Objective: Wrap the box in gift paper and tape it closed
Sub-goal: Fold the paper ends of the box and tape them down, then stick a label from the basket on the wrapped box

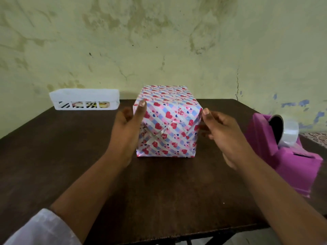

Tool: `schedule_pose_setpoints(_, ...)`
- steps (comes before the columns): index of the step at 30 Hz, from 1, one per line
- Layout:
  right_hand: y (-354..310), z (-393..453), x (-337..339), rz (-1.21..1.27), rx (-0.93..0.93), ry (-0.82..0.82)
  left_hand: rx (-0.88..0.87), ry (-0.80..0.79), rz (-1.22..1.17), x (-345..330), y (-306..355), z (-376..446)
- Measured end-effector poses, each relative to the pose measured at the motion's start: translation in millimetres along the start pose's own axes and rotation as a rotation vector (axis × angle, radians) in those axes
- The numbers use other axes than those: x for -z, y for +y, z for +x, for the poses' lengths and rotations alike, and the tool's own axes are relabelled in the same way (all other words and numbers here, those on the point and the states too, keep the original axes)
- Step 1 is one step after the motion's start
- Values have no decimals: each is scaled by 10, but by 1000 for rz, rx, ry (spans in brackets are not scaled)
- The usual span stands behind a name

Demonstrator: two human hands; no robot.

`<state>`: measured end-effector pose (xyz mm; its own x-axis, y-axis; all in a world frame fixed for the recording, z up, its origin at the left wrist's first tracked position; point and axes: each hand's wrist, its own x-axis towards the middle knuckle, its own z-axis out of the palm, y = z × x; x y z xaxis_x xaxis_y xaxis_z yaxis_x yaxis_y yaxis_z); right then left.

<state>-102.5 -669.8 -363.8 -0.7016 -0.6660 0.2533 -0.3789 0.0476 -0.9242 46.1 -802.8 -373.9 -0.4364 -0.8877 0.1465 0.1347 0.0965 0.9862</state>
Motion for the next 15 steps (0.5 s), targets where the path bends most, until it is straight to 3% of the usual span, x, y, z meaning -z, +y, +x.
schedule_pose_setpoints(4, -50, -89, -186, 136, -50, -4, 49, -59, 62, -31, -49, -12)
schedule_pose_setpoints(7, -51, -370, -316, 78, 82, 49, 213, -66, -129, 48, -40, 171)
schedule_pose_setpoints(11, -71, -789, -494, 91, 167, -91, 295, -97, -250, 151, -29, 266)
schedule_pose_setpoints(12, -62, -777, -474, 151, 142, -69, 279, -31, -221, 167, -20, 290)
schedule_pose_setpoints(15, 27, -448, -245, 179, 148, 312, 121, 251, -59, 217, -8, 284)
